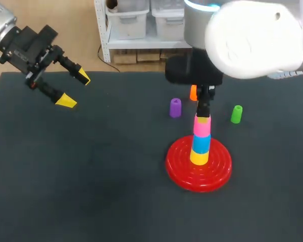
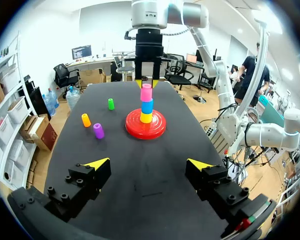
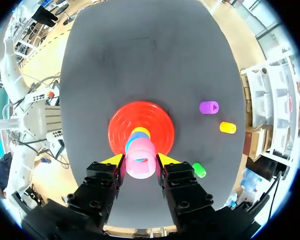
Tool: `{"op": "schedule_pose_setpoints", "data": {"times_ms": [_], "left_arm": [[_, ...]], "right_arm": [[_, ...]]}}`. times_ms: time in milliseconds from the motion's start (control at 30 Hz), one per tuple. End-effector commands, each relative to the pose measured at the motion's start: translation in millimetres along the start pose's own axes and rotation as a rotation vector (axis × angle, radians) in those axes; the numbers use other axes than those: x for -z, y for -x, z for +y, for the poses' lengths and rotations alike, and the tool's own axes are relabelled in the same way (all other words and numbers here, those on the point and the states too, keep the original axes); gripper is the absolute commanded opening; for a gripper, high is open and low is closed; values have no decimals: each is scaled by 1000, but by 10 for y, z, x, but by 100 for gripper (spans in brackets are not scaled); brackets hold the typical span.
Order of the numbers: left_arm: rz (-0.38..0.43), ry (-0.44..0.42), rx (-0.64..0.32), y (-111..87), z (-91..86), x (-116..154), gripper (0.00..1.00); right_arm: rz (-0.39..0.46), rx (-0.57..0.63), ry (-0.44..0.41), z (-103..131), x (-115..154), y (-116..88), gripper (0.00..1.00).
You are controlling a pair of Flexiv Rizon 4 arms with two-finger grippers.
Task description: Pick up and stack the cylinders on the red base in this order: pink,purple,orange,green
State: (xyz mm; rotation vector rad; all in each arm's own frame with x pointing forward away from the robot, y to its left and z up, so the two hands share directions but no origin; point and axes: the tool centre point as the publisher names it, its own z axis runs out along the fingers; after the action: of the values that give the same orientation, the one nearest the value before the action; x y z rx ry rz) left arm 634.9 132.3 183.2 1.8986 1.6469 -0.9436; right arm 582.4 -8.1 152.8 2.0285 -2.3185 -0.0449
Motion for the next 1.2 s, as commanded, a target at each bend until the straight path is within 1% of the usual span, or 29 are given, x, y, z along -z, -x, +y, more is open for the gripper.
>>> {"op": "schedule_pose_setpoints", "data": {"times_ms": [33, 300, 800, 1200], "left_arm": [[1, -5, -1, -9, 17, 6, 100], [1, -5, -1, -9, 17, 6, 100], [1, -5, -1, -9, 17, 6, 100], [1, -5, -1, -9, 17, 6, 100]], "right_arm": [[-7, -3, -15, 26, -19, 3, 0], [-7, -6, -24, 21, -28, 10, 0], [-9, -14, -18, 104, -30, -69, 0], [8, -21, 7, 143, -238, -52, 0]]}}
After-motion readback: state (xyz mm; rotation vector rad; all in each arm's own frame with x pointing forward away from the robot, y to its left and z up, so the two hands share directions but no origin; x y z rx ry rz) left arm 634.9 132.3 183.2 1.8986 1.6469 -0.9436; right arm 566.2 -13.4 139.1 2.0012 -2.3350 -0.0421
